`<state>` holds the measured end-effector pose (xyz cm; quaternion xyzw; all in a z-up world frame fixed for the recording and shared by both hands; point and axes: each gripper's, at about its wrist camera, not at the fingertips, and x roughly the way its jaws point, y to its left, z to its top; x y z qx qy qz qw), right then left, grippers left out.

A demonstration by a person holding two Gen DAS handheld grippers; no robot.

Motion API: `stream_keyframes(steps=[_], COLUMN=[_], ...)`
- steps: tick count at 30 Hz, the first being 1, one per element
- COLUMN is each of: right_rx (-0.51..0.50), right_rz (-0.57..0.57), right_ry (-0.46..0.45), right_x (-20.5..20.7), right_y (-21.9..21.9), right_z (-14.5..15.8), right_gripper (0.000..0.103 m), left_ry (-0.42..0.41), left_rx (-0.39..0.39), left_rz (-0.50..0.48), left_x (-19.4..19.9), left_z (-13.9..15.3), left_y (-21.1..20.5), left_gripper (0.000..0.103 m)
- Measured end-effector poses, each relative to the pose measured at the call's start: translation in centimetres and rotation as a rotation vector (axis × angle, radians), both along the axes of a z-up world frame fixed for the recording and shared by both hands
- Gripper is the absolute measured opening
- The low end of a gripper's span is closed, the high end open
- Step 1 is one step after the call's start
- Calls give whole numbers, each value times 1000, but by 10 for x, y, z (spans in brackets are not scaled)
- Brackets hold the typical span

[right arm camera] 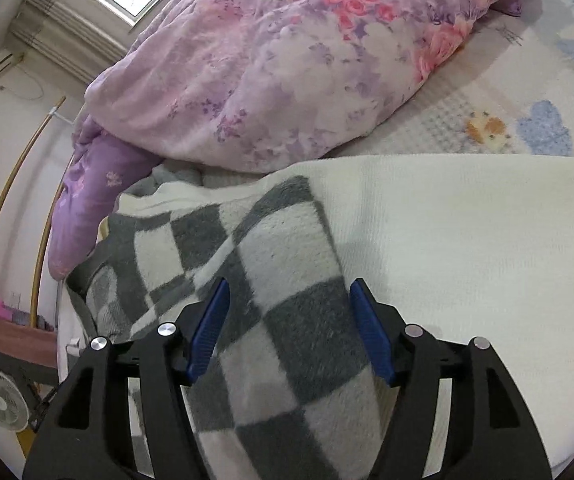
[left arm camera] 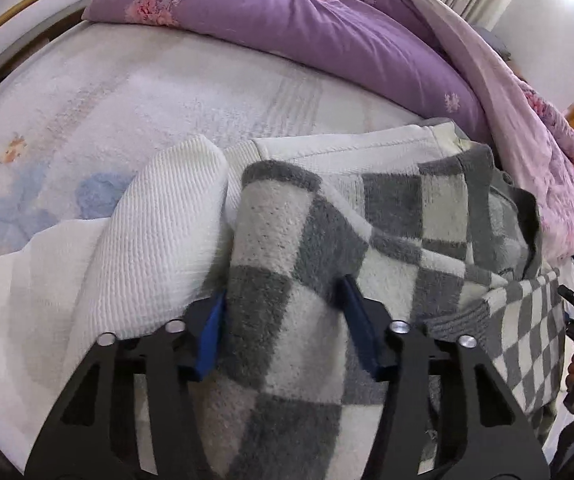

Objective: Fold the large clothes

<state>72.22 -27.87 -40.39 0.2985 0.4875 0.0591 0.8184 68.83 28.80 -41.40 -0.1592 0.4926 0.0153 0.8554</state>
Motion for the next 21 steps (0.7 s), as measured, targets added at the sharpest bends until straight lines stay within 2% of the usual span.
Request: stream_keyframes(steps=[2, 3, 4, 5, 6, 7, 9, 12, 14, 17, 21], right_rx=[12, -6, -46, -56, -75, -80, -97, -73, -67, -54, -46], right_rz=[-4, -10, -23, -15, -21, -23, -11, -2, 9, 53, 105], right_ry=[0, 8, -20, -51, -98, -153, -226, -324, -381, -451, -513], right_x=[3, 4, 1, -1, -6, -14, -26, -54, -75, -111, -170], right_y=[2, 6, 10, 13, 15, 18, 22, 20, 20, 23, 21], right_z=[-5, -7, -3, 0, 7, 16, 29, 54, 72, 98, 125], right_gripper=[60, 57, 49, 28, 20, 17, 15, 15, 15, 14, 14], left_ry=[3, 4, -1, -15, -43, -73, -135, -225, -259, -299, -351], left_rx=[-1, 10, 11, 14, 29, 51, 76, 34, 15, 48, 22], left_rz=[-6, -6, -7, -12, -16, -29, -42, -50, -60, -103, -86], left_x=[2, 1, 1, -1, -5, -9, -23, -49, -66, -94, -152], left_z=[0, 1, 2, 6, 13, 22, 39, 68, 83, 103, 126], left_y=[0, -1, -3, -5, -9, -14, -23, -25, -28, -40, -40], left_gripper=[38, 33, 28, 20, 17, 16, 15, 15, 15, 15, 15])
